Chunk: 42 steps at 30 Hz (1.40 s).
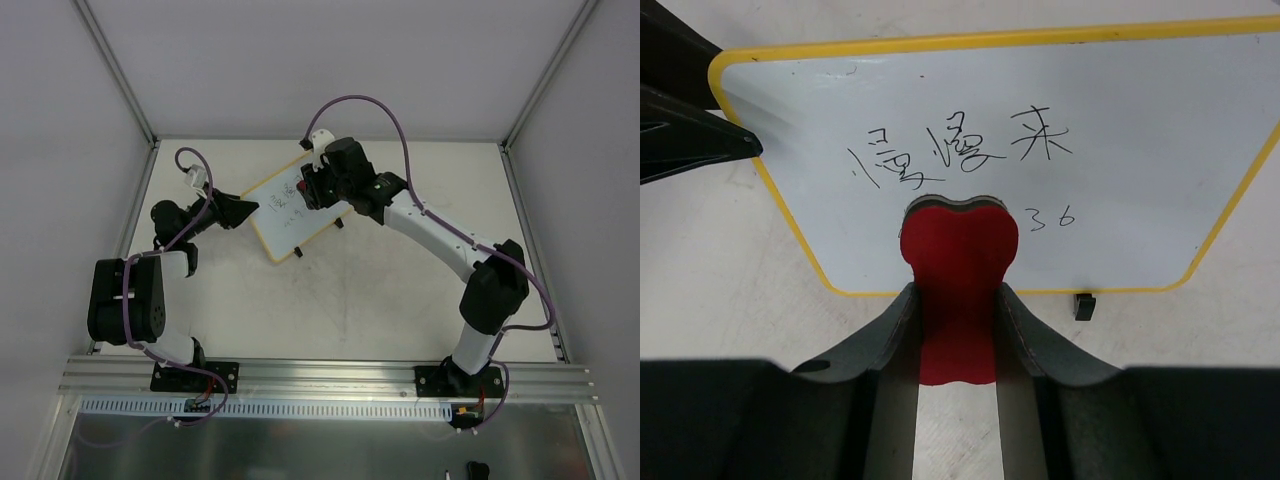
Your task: Erase the whiteboard
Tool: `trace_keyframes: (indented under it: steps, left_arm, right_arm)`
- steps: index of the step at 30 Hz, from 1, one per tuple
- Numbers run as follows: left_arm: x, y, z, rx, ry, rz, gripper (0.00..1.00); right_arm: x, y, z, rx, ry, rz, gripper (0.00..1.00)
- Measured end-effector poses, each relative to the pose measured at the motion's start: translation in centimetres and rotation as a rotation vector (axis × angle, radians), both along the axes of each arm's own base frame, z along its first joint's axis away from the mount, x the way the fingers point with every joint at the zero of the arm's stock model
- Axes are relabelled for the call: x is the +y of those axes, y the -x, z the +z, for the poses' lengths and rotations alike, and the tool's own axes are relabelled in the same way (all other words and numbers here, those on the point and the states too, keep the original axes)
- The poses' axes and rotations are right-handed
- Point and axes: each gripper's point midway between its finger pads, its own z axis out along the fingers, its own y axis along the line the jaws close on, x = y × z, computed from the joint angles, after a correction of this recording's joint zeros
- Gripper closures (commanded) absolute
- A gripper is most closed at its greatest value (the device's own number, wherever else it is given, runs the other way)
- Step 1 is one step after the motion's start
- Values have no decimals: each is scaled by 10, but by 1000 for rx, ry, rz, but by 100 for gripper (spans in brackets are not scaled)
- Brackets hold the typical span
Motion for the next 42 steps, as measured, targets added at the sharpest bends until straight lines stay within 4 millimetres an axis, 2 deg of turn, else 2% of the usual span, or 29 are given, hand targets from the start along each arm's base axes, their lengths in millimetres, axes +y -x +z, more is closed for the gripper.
trace_keyframes:
  steps: [11,18,26,33,42]
  left_arm:
    - [1,-3,-5,-8,-22,8,63]
    - [2,-5,-13,16,-19,12,63]
    - [4,-8,-14,22,-17,30,74]
    - [5,-10,-23,46,-15,32,76]
    - [5,-14,-31,78,-7,27,86]
  right_arm:
    - [14,2,-14,27,9,52,100]
    - [26,4,-15,15,-8,87,100]
    - [46,7,-16,-51,-26,148,100]
    - [59,1,-33,-75,-27,152,100]
    - [63,2,-77,-125,-45,134,100]
